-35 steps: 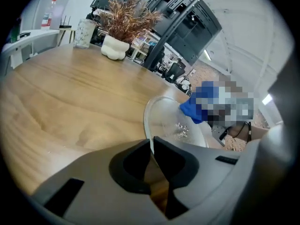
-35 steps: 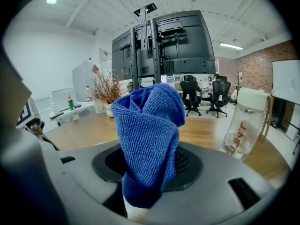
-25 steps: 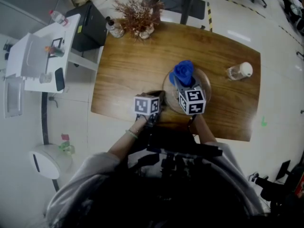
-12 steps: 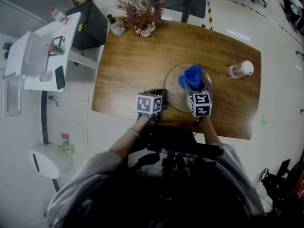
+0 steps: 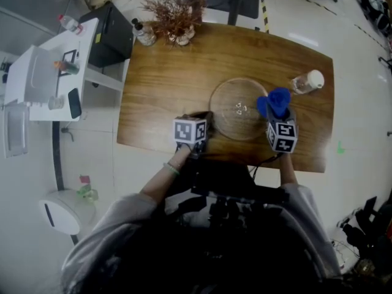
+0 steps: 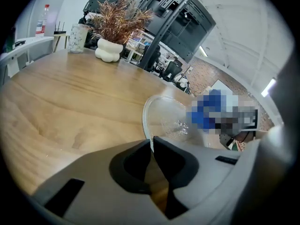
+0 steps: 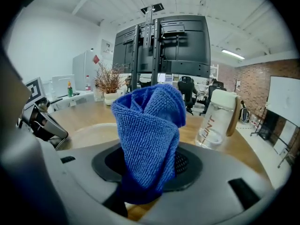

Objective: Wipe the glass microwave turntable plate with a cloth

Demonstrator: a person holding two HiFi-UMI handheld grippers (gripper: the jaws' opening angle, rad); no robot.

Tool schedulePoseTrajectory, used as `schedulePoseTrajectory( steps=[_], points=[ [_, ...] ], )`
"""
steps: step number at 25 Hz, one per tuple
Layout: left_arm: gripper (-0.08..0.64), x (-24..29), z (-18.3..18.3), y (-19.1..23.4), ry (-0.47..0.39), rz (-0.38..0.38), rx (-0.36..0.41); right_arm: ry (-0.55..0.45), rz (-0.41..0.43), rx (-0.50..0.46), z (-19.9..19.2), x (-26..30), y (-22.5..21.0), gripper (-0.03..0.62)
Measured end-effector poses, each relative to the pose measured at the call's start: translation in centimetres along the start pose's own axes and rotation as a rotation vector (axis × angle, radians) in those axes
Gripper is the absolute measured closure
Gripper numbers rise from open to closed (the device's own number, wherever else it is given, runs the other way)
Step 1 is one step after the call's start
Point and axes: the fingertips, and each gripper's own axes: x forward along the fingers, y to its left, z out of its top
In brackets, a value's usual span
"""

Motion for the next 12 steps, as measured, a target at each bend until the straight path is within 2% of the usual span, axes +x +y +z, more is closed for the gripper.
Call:
schedulePoseTrajectory(
  steps=[3,6,10,12],
  points=[
    [0.531,-0.1,0.0,0.0,-0.002,0.006,0.004,0.004,-0.015,-0.008,0.1,-0.3,-0.3,0.402],
    [0.531,-0.1,0.0,-0.1,-0.003,0.009,0.007,-0.017,0.002,0.007,0.8,-0.6,1.4,0.402],
    [0.531,0.0,0.1,0.0,-0.006,0.011,0.010,-0.055,0.128,0.031,2.0,-0.1,7.6,0.402],
    [0.531,0.0,0.0,0.0,-0.008,0.012,0.008,-0.057,0.203,0.007,2.3,0.6,11.4,0.402]
  ],
)
